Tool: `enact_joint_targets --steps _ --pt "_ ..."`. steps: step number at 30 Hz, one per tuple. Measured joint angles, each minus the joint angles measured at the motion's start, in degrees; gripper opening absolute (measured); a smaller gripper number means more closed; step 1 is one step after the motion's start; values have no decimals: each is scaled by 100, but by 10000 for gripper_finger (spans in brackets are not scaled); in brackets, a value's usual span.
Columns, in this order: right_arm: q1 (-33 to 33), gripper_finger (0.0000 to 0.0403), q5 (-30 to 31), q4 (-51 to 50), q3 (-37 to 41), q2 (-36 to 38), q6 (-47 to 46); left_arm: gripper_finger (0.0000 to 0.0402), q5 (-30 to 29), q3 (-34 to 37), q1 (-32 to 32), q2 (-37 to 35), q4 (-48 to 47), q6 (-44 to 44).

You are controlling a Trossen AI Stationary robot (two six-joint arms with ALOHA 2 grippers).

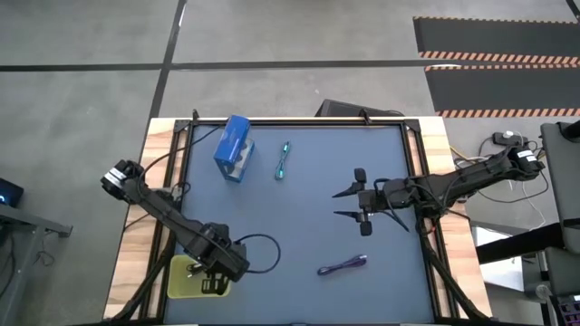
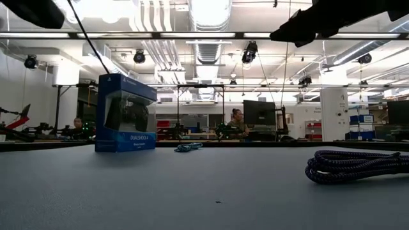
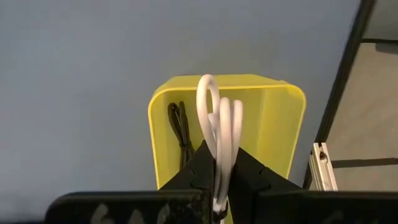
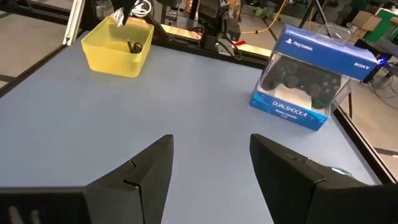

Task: Pick and place USB-C Cables
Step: Put the white charger cable into the yellow bin

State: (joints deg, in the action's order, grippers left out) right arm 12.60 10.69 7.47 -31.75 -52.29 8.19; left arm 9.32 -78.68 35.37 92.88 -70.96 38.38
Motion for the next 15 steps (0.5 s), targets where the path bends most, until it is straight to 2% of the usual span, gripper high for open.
enact_joint_targets --steps 9,15 --pt "0 205 -3 15 0 0 -10 3 26 87 122 20 82 206" --pt "0 205 -8 -55 2 0 -21 2 68 321 315 20 269 783"
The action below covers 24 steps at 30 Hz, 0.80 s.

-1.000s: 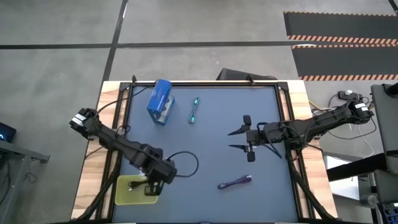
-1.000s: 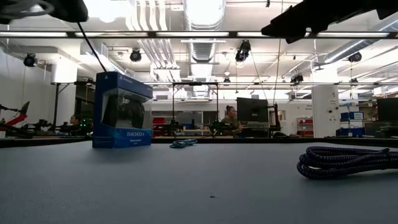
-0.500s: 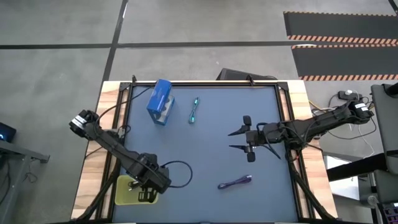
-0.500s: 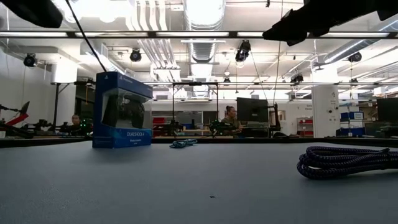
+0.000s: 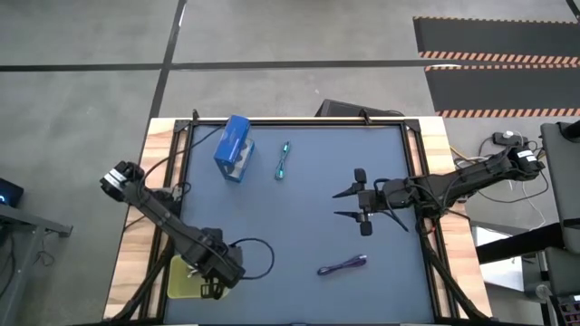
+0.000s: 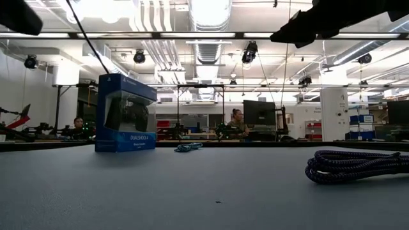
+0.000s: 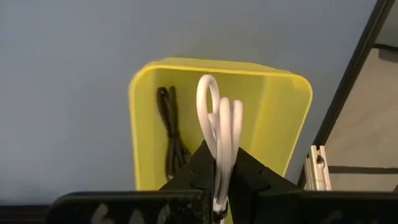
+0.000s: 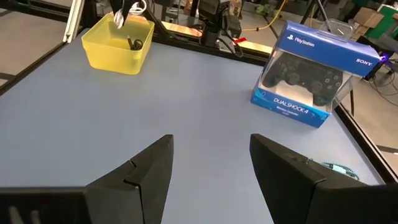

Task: Pick and place USB-C Cables
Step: Put the white charger cable into the yellow bin

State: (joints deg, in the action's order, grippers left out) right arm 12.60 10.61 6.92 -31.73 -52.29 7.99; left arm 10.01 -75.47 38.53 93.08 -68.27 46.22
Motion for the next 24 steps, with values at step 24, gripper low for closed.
enact_joint_targets --steps 24 --pt "0 205 0 -72 0 0 57 2 133 925 471 4 1384 601"
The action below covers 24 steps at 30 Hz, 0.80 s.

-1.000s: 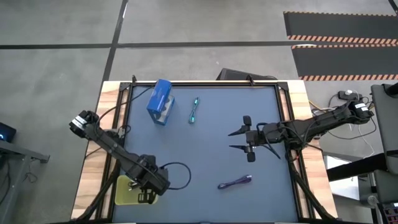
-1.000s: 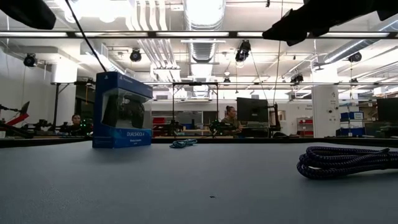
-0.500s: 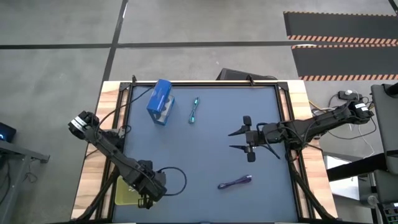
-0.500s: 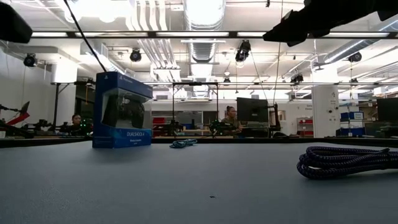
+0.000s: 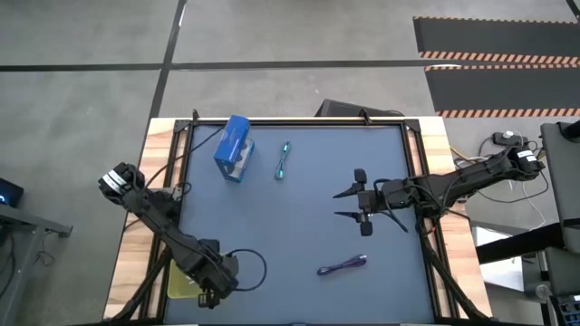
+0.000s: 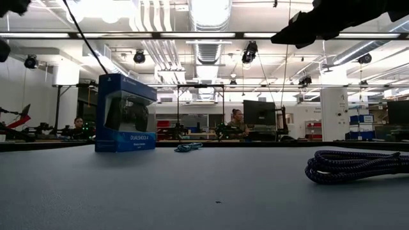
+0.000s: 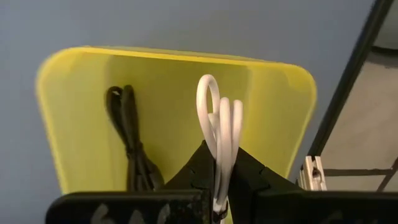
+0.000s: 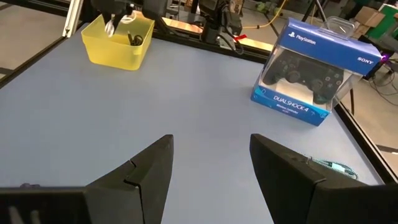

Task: Pick and place USB-C Cables
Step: Put the white charger cable into the yellow bin

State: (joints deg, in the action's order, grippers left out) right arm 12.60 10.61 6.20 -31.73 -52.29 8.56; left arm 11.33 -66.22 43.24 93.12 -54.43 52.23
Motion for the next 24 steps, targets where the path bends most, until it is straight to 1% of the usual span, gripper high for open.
enact_joint_targets --steps 17,21,24 --pt "0 205 2 6 2 -2 -53 12 13 30 189 125 71 142" --pt "0 205 2 5 2 -2 -59 13 13 165 195 125 264 144" --pt "0 205 2 4 2 -2 -62 13 10 365 193 126 593 151"
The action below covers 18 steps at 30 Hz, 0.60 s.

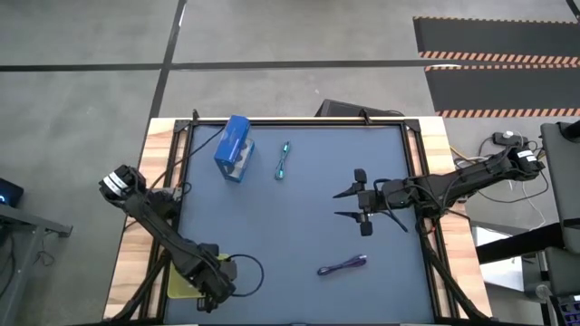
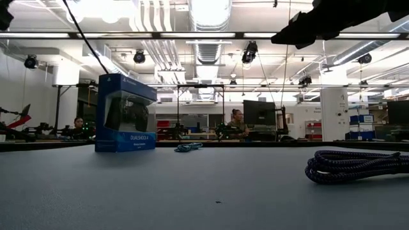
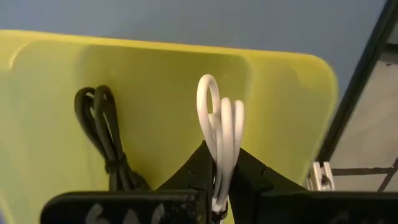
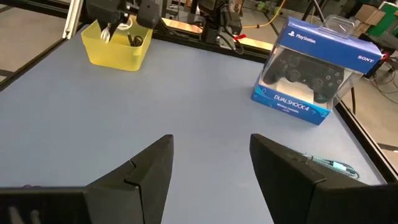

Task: Pick and place USB-C Cables
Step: Put the white charger cable into the yellow bin

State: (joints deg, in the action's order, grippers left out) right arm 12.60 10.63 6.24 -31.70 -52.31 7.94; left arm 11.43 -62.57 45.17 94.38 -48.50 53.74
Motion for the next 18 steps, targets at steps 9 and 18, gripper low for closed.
enact_joint_targets --steps 9,18 --pt "0 205 0 0 0 0 0 14 -2 419 -4 1 429 7" --pt "0 205 0 0 0 0 0 15 8 497 -4 3 508 7"
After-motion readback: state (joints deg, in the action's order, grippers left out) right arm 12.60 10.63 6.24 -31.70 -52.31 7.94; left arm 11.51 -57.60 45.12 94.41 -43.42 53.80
